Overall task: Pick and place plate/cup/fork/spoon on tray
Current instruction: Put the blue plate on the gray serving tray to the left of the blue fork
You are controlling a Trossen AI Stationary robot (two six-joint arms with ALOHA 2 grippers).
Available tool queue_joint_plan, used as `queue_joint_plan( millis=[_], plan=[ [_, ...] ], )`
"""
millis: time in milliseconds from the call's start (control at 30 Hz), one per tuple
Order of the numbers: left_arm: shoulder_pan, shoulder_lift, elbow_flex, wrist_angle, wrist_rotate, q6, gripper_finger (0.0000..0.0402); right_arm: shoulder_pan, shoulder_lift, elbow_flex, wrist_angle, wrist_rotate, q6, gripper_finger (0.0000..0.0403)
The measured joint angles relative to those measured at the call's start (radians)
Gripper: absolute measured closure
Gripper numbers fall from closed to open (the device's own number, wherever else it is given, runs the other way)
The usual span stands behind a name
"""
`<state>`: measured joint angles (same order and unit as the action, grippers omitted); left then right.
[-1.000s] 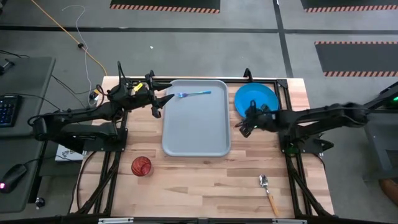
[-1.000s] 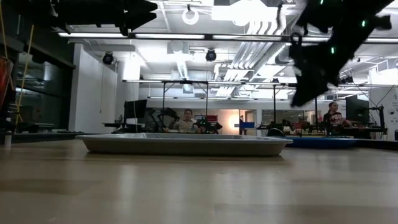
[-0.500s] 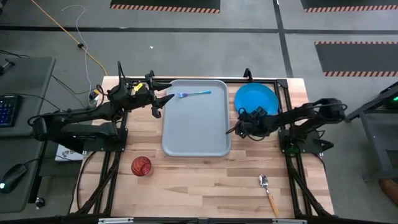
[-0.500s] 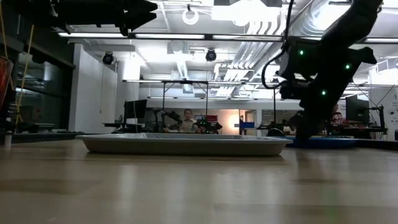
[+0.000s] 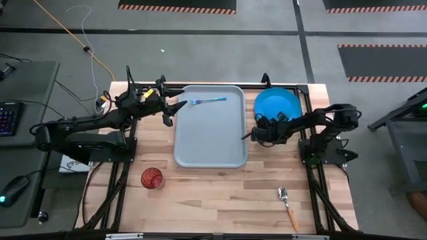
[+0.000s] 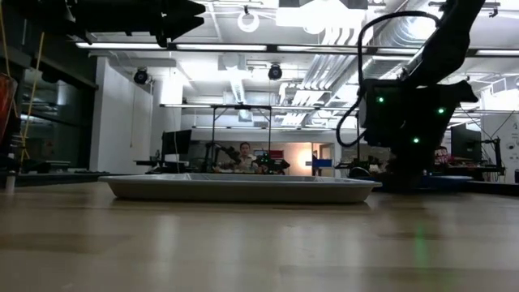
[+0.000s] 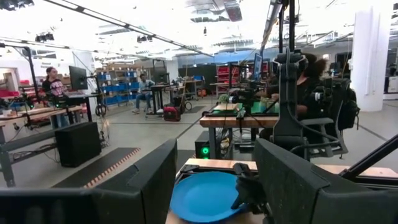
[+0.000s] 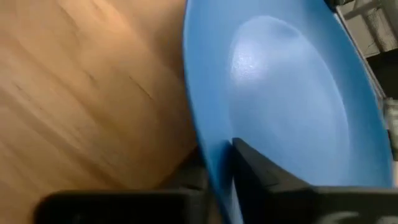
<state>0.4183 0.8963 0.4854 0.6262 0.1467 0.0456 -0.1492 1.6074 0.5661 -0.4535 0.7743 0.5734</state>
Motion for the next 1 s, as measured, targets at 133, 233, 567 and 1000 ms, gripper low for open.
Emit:
queue_joint_plan(
  millis=[133, 233, 567, 1000],
  plan=[
    [0.000, 0.000, 0.000, -0.001, 0.000, 0.001, 0.0197, 0.029, -0.057, 0.044, -0.069, -0.020, 0.008, 0.0380],
    [0.000, 0.000, 0.000, -0.001, 0.000, 0.000, 0.0197, 0.094, -0.111, 0.105, -0.159, -0.018, 0.026, 0.0396],
    [0.000, 0.000, 0.000, -0.009, 0.000, 0.001, 0.0197, 0.410, -0.102, 0.399, -0.018, 0.081, -0.231, 0.0402],
    [0.000, 0.000, 0.000, 0.000, 0.000, 0.000, 0.0197, 0.482, 0.393, 0.777, -0.015, 0.015, -0.650, 0.0403]
  ],
)
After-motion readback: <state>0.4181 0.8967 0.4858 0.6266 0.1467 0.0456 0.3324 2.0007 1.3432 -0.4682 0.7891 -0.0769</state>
